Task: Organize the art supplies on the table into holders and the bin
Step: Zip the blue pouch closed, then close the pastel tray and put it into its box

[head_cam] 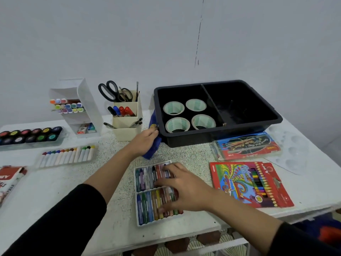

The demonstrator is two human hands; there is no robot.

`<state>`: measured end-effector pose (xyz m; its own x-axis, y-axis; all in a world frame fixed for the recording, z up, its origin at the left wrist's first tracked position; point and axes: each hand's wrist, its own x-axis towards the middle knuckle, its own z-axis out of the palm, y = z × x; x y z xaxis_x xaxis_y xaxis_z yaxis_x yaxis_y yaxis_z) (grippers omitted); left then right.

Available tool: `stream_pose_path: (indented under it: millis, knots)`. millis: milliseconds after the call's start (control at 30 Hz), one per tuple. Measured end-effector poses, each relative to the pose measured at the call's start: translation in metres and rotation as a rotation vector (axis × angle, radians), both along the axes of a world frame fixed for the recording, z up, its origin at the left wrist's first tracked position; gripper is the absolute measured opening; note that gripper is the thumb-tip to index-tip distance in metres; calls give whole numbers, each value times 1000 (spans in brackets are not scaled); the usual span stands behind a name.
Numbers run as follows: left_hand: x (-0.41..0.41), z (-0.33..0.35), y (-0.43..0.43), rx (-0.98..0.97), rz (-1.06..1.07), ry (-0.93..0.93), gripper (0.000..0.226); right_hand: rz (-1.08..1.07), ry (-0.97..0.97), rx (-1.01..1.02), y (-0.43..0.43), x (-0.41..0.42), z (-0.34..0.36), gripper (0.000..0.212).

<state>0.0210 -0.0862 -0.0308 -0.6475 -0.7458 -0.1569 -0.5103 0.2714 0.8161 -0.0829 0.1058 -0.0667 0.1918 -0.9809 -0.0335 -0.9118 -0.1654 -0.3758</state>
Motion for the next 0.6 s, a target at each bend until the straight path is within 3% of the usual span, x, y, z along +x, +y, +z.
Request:
stream_pose_path:
  millis: [133,233,433,600]
  knots:
    - [25,7,3,-60,-130,-53,47,20,-40,-16,-13,25,-4,77]
    - [58,10,10,-188,-103,-28,39,21,-38,-34,-25,41,-8,77]
    - [160,15,4,-381,262,63,16,24,-13,37,-55,89,-5,79]
    - [276,-5,-30,-513,611,-146,11,-11,4,63,-81,135,4,91]
